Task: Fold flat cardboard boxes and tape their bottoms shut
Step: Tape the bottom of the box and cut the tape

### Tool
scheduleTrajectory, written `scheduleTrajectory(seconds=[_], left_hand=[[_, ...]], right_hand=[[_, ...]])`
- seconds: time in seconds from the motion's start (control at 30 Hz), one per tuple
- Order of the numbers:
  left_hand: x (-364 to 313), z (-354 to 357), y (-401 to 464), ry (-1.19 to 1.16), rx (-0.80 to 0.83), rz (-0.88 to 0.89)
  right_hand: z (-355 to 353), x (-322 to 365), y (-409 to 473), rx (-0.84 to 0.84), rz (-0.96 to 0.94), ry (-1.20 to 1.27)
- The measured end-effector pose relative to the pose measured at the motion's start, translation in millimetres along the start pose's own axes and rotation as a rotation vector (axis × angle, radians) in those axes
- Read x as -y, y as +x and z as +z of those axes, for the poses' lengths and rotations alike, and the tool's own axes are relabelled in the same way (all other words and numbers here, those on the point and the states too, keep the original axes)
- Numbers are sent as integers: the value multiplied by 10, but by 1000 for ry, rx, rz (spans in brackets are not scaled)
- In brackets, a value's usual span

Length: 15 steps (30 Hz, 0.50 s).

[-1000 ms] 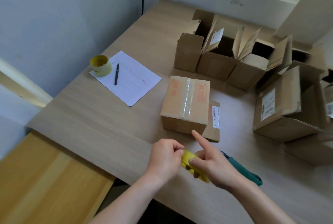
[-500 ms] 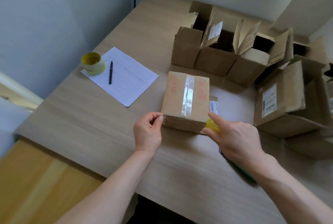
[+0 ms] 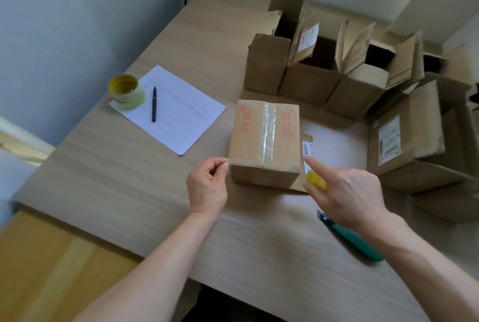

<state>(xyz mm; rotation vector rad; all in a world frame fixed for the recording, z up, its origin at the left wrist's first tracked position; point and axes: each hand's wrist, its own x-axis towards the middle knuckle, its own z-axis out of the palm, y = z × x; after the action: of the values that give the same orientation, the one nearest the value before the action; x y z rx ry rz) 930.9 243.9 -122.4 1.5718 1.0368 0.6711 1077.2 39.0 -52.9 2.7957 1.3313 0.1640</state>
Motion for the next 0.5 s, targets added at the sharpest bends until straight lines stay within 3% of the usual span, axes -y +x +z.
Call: scheduleTrajectory(seconds=[0.33,0.5], left_hand=[[87,42,143,-30,17,-74],[81,133,339,-74,30,-371]], right_hand=[[299,25,210,89,39,-24],[418,-38,234,128,80,129]])
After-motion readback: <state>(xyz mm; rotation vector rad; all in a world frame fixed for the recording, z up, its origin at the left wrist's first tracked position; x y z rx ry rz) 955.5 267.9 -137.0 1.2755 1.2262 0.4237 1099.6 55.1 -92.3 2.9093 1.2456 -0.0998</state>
